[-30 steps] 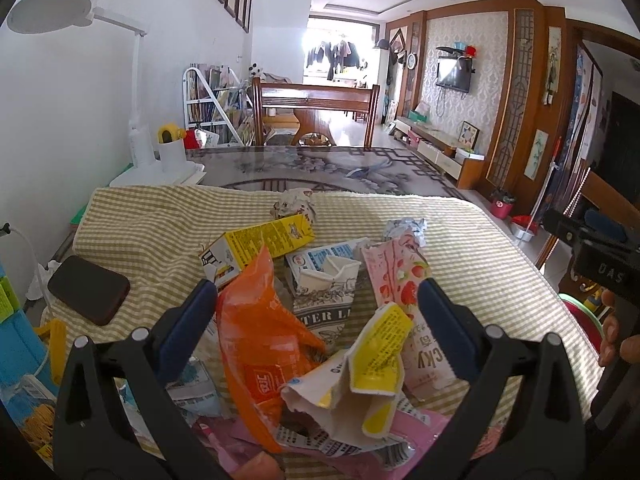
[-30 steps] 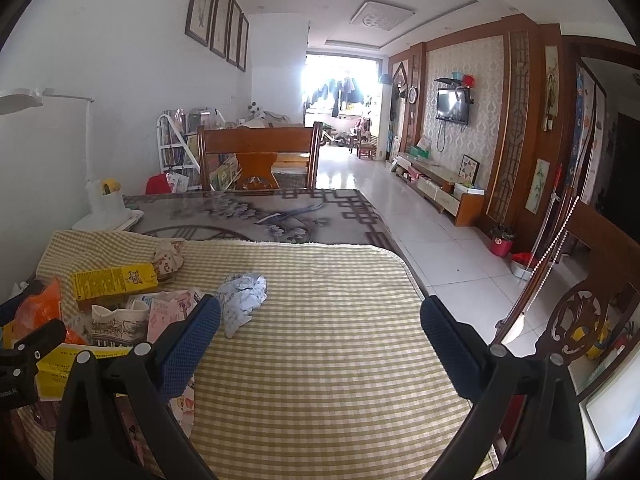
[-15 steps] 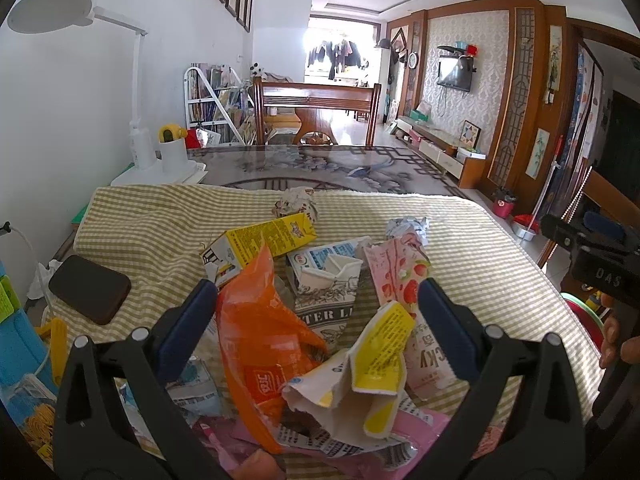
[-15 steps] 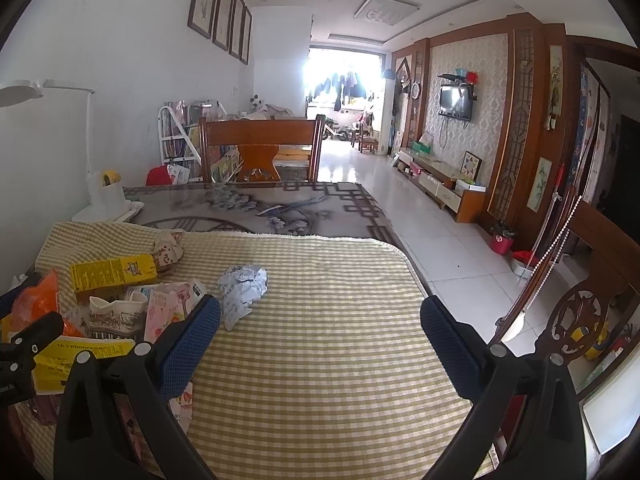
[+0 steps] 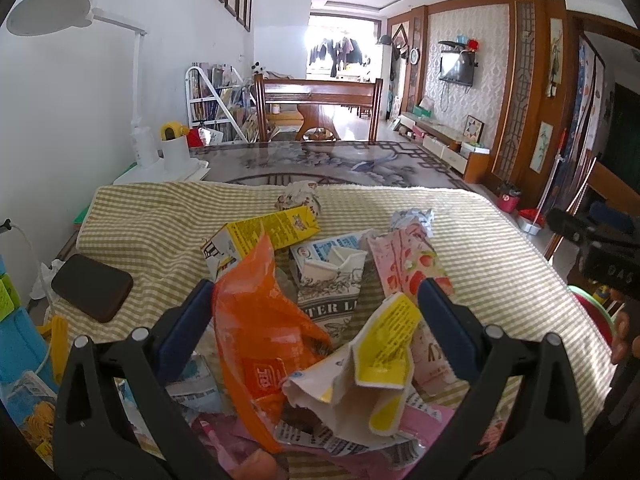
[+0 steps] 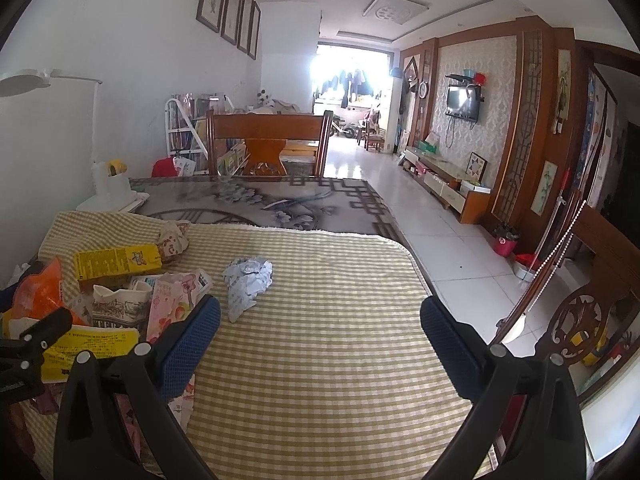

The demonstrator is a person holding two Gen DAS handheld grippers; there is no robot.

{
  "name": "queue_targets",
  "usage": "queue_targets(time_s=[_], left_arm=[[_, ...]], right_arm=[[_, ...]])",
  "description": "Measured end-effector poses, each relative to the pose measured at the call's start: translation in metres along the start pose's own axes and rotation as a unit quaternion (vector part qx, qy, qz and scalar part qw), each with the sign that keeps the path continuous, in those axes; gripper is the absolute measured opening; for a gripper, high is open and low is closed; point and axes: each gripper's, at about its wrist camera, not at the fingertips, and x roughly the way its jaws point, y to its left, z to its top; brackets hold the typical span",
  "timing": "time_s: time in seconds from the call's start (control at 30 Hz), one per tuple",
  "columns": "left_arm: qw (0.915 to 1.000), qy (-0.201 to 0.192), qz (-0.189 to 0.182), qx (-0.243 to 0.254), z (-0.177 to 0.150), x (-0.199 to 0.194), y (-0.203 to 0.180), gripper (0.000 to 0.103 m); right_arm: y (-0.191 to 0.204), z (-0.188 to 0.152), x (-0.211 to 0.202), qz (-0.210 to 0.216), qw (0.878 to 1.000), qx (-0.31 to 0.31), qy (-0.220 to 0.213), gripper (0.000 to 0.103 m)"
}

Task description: Collect trash

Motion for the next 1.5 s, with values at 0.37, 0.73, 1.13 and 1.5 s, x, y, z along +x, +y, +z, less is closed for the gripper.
queue_targets(time_s=[0.37, 0.73, 1.13, 1.5], left_arm=[[0.9999, -0.010, 0.001, 0.007, -0.002, -0.002, -0.004, 0.098], [0.9989, -0.001, -0.026, -0.039, 0.001, -0.039, 0.007, 0.098], [0.9832, 0.068, -0.039, -0.165, -0.049, -0.045, 0.054, 0.093], [0.9706, 0.138, -0.104, -0.168, -0.059, -0.024, 0.018, 0.084]], right_arm=[[-0.001, -0.002, 0.000, -0.004, 1.000, -0.004, 0.009, 0.096], [0.003, -0.031, -0.018, 0.115, 0.985, 0.038, 0.123, 0.096], [0.077, -0.093, -0.037, 0.234, 0.935, -0.073, 0.257, 0.072], [0.009, -0.071, -0.060, 0.241, 0.947, 0.015, 0.214, 0.032]])
